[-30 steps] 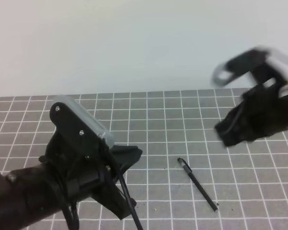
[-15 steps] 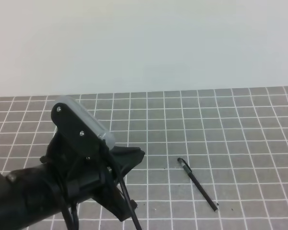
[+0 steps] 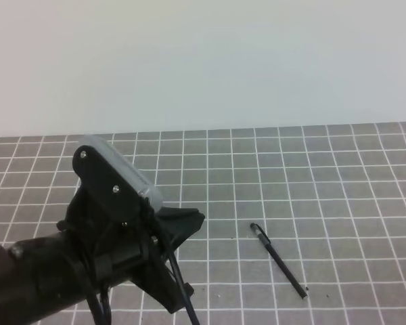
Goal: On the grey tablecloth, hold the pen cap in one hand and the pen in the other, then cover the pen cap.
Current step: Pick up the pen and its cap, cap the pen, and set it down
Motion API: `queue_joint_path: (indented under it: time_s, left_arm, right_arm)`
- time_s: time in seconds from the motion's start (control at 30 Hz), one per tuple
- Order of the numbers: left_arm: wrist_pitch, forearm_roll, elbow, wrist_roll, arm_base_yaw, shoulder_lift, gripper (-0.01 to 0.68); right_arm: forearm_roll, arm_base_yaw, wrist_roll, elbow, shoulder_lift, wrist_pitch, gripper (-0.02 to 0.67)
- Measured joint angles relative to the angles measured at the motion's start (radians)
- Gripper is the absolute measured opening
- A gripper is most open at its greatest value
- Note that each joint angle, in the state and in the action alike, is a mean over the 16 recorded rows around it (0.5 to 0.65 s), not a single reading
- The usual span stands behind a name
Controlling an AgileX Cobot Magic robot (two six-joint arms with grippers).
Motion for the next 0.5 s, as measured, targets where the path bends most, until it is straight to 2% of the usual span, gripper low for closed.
queue_joint_path:
  time_s: [0.13,0.3,0.5]
  left_arm:
    - [-0.020,0.010,0.000,0.030,0.000,0.000,0.000]
    - [-0.118,0.010,0.001,0.096,0.007,-0.012,0.000]
    - [-0.230,-0.019,0.021,0.177,0.082,-0.087,0.000]
  right_arm:
    - [0.000,0.000,-0.004,0.034,0.000,0.006,0.008]
    - [0.000,0.000,-0.005,0.062,0.000,0.024,0.008]
    - [0.000,0.000,-0.005,0.076,0.000,0.061,0.008]
